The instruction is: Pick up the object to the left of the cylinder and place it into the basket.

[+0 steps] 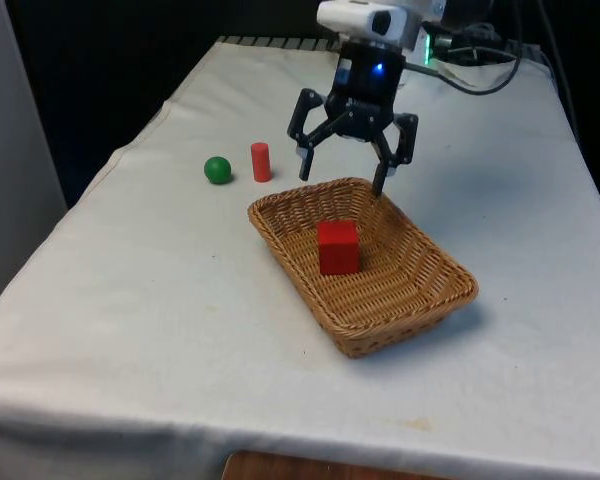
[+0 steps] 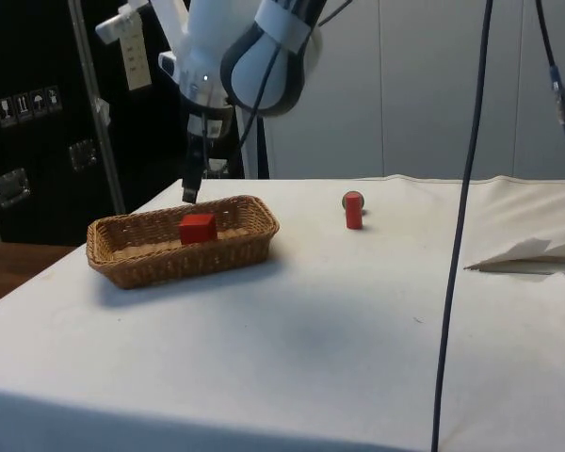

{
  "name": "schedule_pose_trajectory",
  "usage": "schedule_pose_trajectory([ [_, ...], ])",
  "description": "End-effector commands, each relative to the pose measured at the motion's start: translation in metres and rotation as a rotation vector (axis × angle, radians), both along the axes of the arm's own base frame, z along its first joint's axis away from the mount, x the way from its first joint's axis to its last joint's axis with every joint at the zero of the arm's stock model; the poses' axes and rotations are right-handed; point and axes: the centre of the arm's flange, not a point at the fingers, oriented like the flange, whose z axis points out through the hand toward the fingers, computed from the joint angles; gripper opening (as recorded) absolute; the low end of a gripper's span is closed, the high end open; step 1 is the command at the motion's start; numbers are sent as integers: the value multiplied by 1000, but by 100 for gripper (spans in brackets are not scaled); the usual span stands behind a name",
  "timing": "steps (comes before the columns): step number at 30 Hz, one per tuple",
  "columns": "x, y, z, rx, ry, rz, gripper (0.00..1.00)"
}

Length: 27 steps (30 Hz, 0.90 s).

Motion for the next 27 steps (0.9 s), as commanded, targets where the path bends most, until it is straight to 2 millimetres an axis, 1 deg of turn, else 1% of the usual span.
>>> schedule_pose_trajectory([
  [1,0,-2,4,-5,3,-2,100],
  [2,0,0,3,2,-2,0,100],
  [10,2,-2,26,12,-14,1,100],
  [11,1,-1,22,16,-17,2,100],
  [14,2,-2,35,18,-19,4,100],
  [17,3,-3,41,23,-24,4,100],
  [18,3,-2,43,24,-25,4,100],
  [19,2,-1,41,31,-30,5,100],
  [23,4,-2,53,31,-31,6,100],
  [27,4,-2,57,37,-35,7,100],
])
